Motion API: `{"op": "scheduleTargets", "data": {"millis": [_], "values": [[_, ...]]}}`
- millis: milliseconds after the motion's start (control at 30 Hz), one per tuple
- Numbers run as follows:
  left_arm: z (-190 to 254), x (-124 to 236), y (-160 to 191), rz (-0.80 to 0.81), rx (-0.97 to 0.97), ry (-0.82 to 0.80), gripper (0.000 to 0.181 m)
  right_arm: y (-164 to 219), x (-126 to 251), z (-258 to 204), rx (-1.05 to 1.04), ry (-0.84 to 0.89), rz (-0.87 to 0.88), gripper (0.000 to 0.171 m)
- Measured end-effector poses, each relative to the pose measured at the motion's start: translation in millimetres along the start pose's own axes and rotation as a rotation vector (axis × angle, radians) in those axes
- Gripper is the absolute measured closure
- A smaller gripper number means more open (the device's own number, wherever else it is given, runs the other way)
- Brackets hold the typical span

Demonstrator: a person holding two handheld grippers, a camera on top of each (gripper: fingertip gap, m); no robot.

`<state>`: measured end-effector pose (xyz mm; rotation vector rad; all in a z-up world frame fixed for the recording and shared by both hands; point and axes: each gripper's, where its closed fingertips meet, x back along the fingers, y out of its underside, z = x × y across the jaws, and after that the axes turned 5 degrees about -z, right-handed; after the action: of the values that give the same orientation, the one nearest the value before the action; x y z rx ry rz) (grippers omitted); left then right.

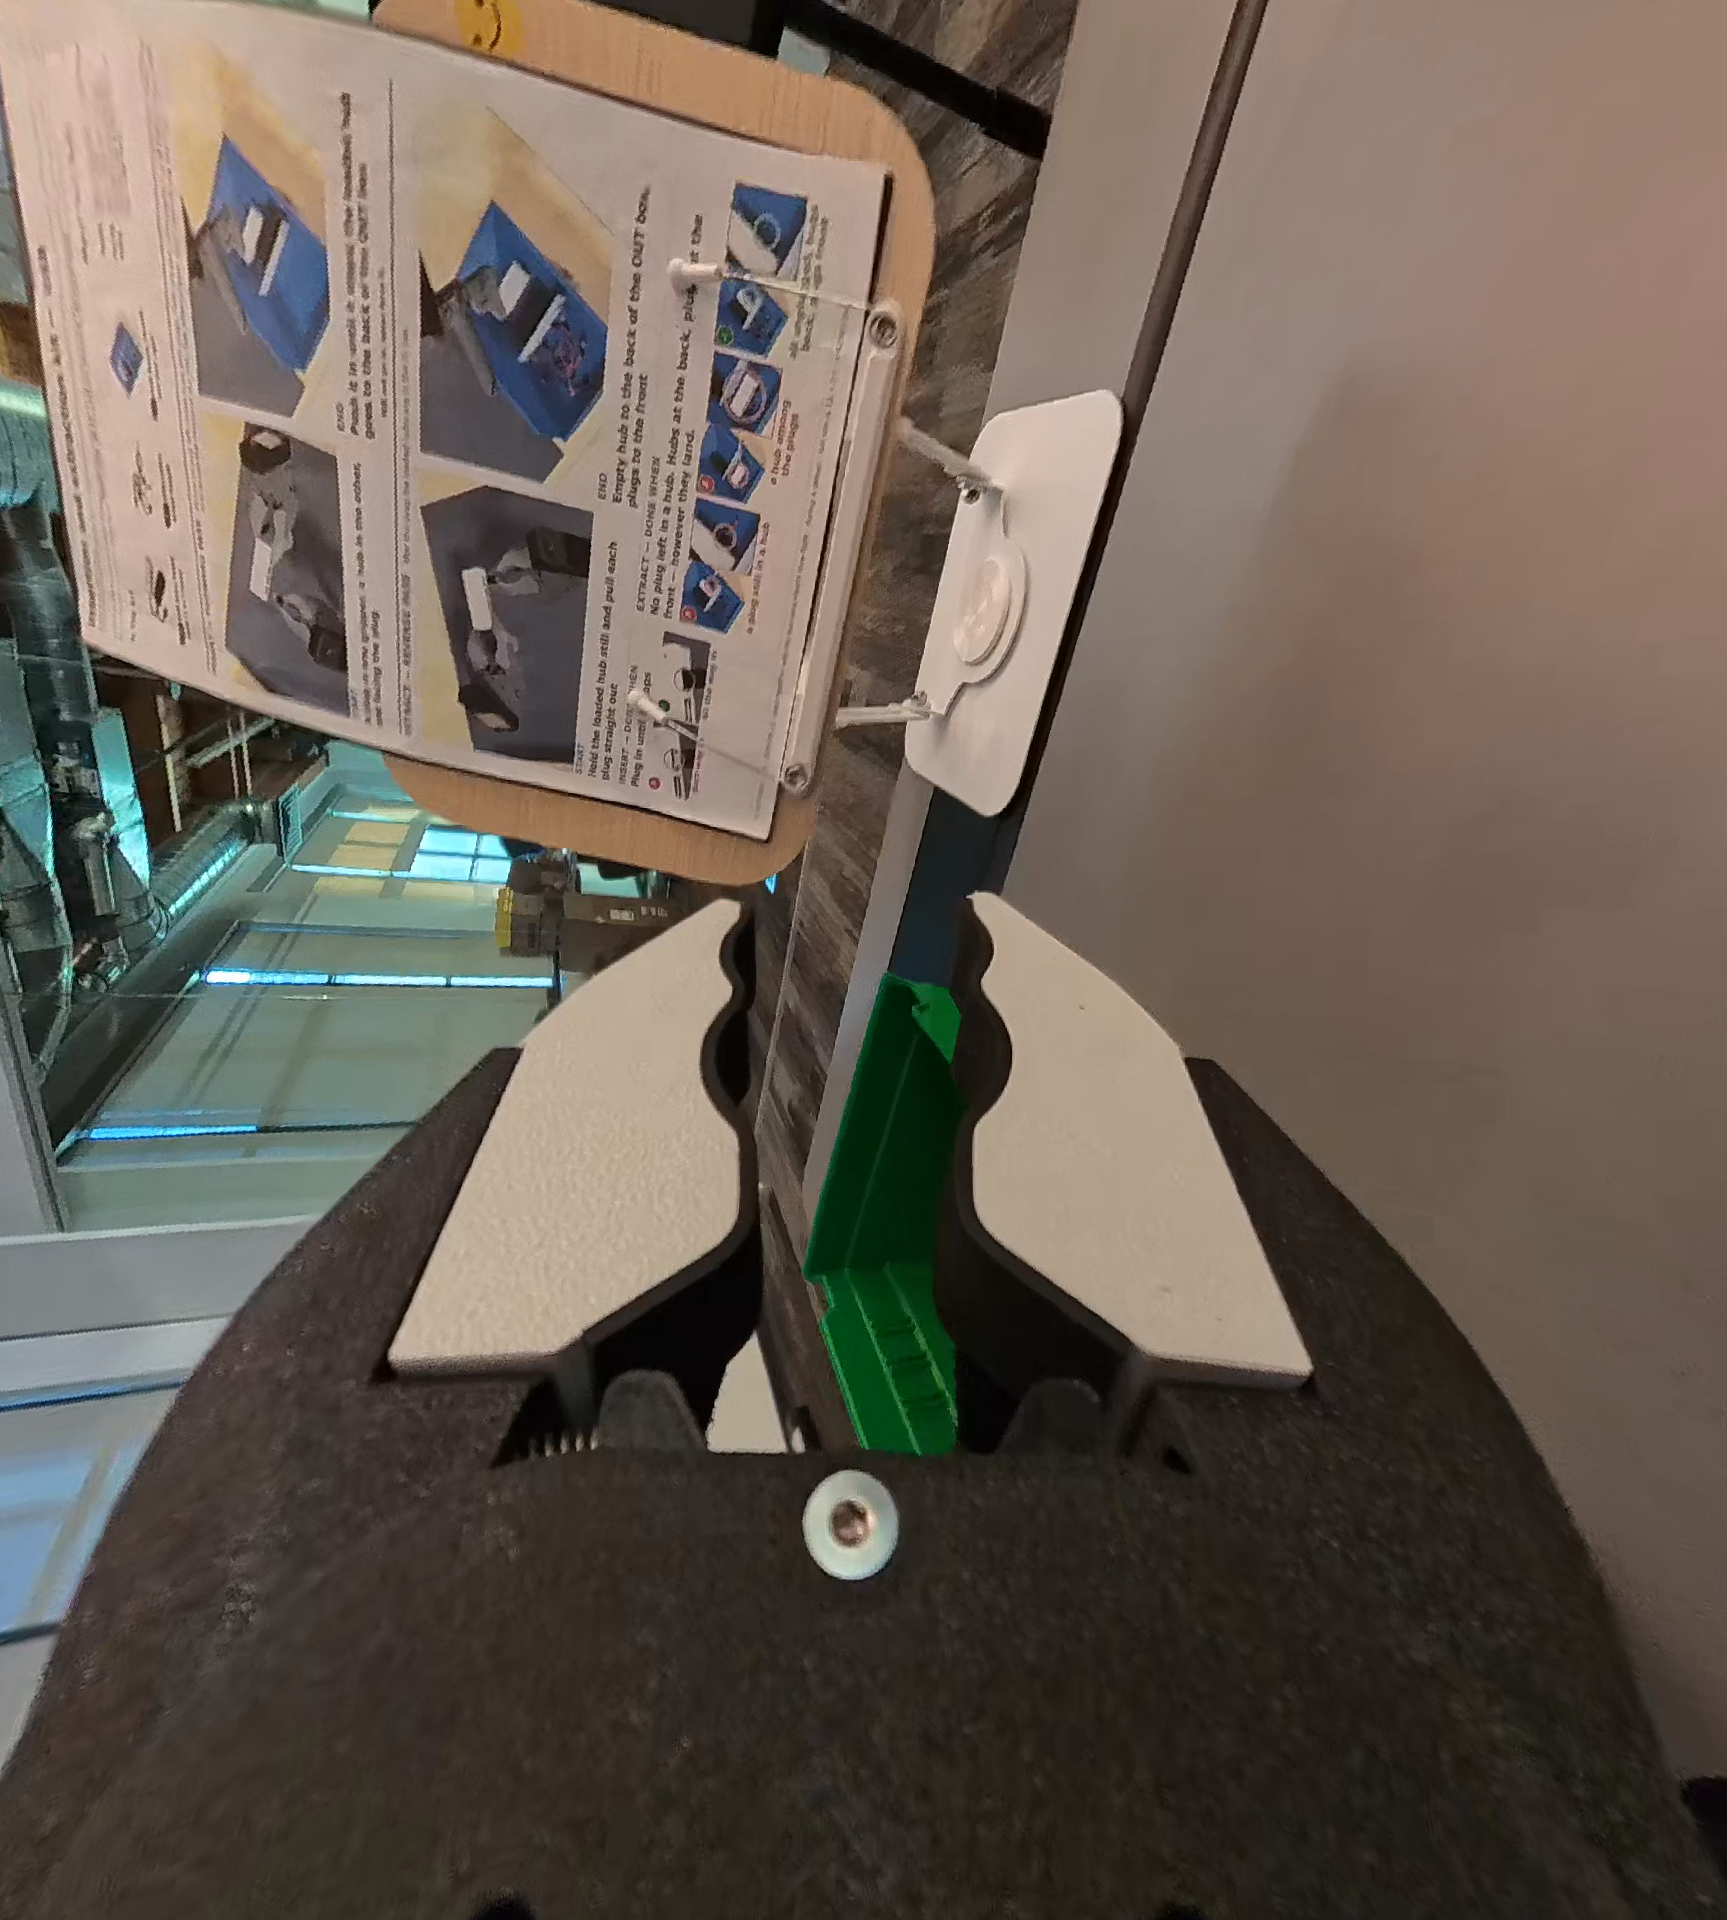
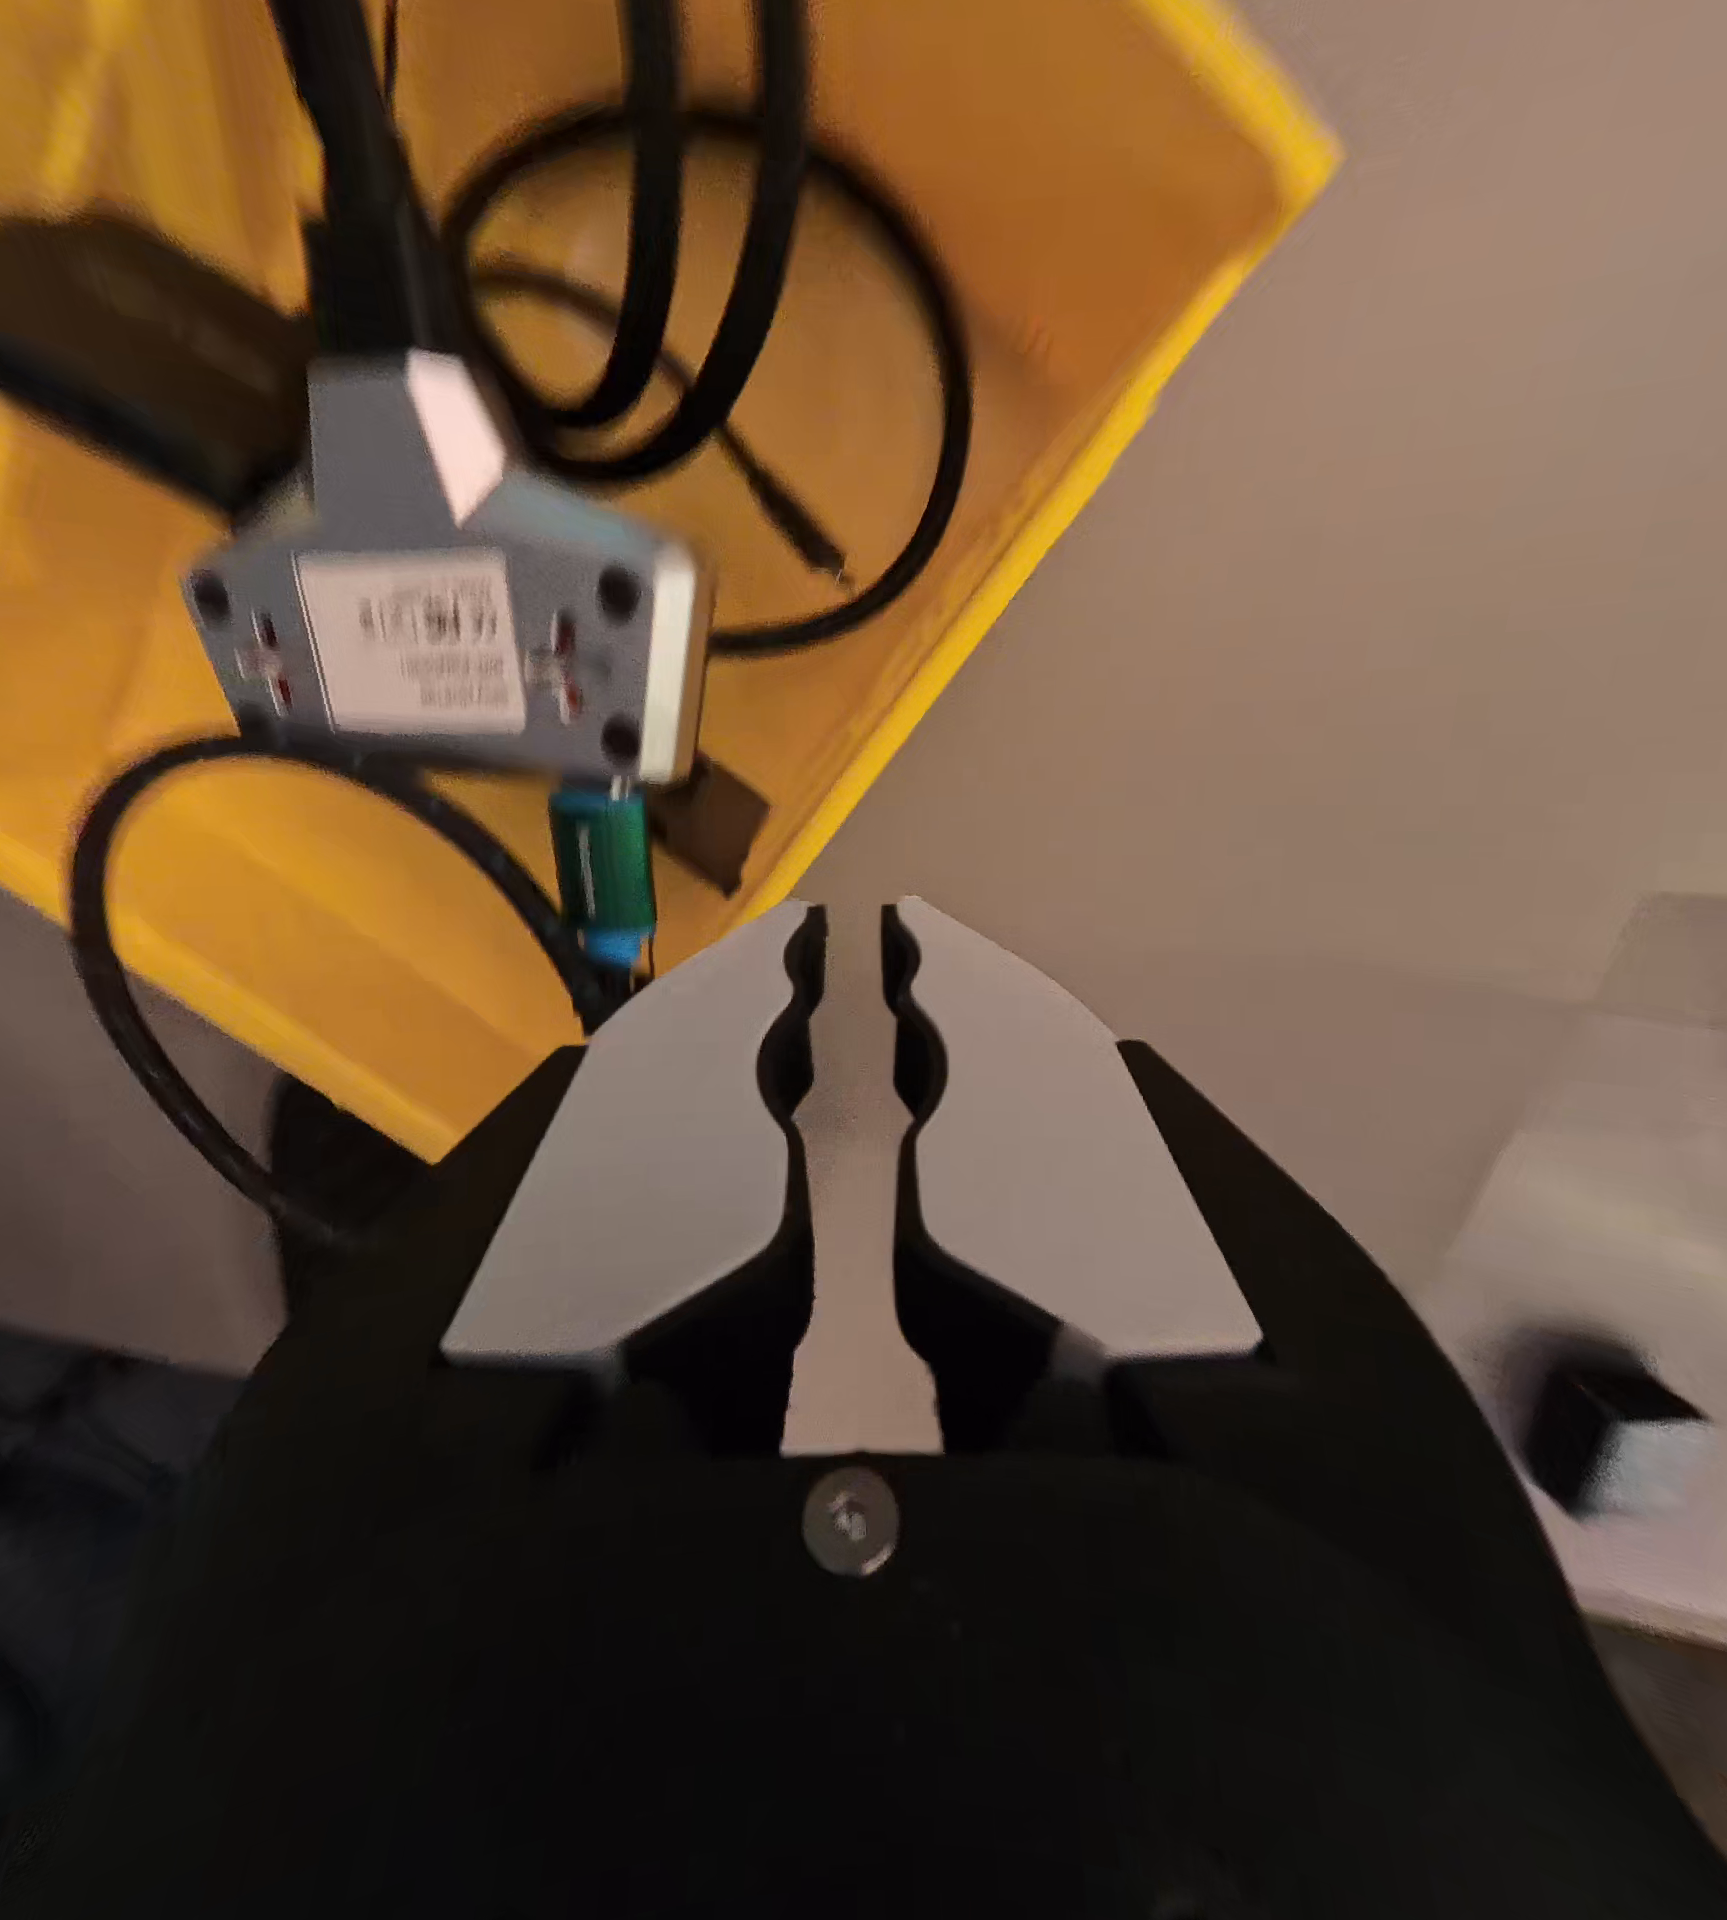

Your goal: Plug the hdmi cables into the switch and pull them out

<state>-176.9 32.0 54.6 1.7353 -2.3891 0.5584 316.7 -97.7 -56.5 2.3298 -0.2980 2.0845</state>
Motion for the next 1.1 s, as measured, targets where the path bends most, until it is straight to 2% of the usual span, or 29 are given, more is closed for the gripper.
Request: {"op": "scheduleTargets", "data": {"millis": [100, 133, 233, 300, 367, 433, 467, 533, 600, 800, 933, 1100], "values": [[-13.8, 0.2, 25.1, -0.065, 0.082, 0.015, 0.146, -20.7, 0.9, -7.4, -0.154, -0.184, 0.128, 0.149], [-19.5, -0.1, 39.6, -0.105, 0.126, 0.025, 0.146, -21.1, -1.0, -6.9, -0.184, -0.198, 0.131, 0.146], [-24.8, -1.6, 100.9, -0.29, 0.333, 0.14, 0.144, -13.5, -13.0, 5.4, -0.187, -0.092, 0.078, 0.138], [-16.0, -1.1, 145.3, -0.428, 0.512, 0.262, 0.144, -10.9, -20.5, 4.9, -0.204, -0.085, 0.04, 0.137], [-6.1, -2.5, 186.8, -0.558, 0.67, 0.361, 0.143, -12.2, -29.0, 4.6, -0.213, -0.068, 0.009, 0.138], [-4.8, -7.3, 229.0, -0.677, 0.785, 0.373, 0.142, -9.6, -40.1, 4.5, -0.22, -0.036, -0.058, 0.139], [-6.1, -10.4, 246.7, -0.711, 0.838, 0.366, 0.142, -8.4, -46.0, 4.6, -0.22, -0.018, -0.093, 0.138], [-10.1, -15.9, 274.5, -0.733, 0.941, 0.347, 0.142, -11.9, -53.7, -6.2, -0.26, -0.083, -0.12, 0.154], [-12.0, -18.0, 298.2, -0.75, 1.006, 0.325, 0.138, -8.3, -64.7, -8.3, -0.289, -0.093, -0.174, 0.156], [19.2, -21.7, 345.1, -0.851, 1.126, 0.44, 0.127, -9.9, -70.2, -8.5, -0.344, -0.15, -0.187, 0.162], [43.4, -26.8, 362.5, -0.904, 1.189, 0.534, 0.13, -12.7, -72.1, -23.1, -0.286, -0.133, -0.212, 0.164], [70.5, -29.3, 356.9, -0.915, 1.22, 0.698, 0.144, -30.2, -78.1, -58.4, -0.286, -0.119, -0.216, 0.163]]}}
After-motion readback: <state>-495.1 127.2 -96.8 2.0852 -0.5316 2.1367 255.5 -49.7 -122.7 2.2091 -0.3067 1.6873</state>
